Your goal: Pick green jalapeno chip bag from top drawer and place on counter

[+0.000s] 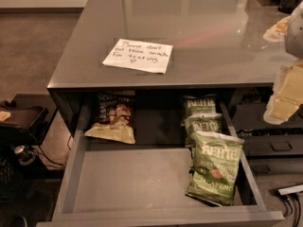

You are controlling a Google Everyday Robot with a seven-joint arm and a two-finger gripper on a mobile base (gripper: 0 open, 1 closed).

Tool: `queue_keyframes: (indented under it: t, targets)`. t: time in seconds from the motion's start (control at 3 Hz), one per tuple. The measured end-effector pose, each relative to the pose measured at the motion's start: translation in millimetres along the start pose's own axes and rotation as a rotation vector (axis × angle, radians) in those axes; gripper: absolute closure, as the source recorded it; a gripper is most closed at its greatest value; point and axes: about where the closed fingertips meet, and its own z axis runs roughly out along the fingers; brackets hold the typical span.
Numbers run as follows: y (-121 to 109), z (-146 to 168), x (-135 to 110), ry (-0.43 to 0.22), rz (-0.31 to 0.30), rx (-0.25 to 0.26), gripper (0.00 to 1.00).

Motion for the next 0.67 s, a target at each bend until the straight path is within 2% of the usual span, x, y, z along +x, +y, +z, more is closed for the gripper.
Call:
queue_keyframes:
  t: [0.33,0.67]
  targets:
    - [0,0,0,0.000,0.000,0.000,0.00]
    - [5,12,1,-0.047,0.017,-0.017,0.00]
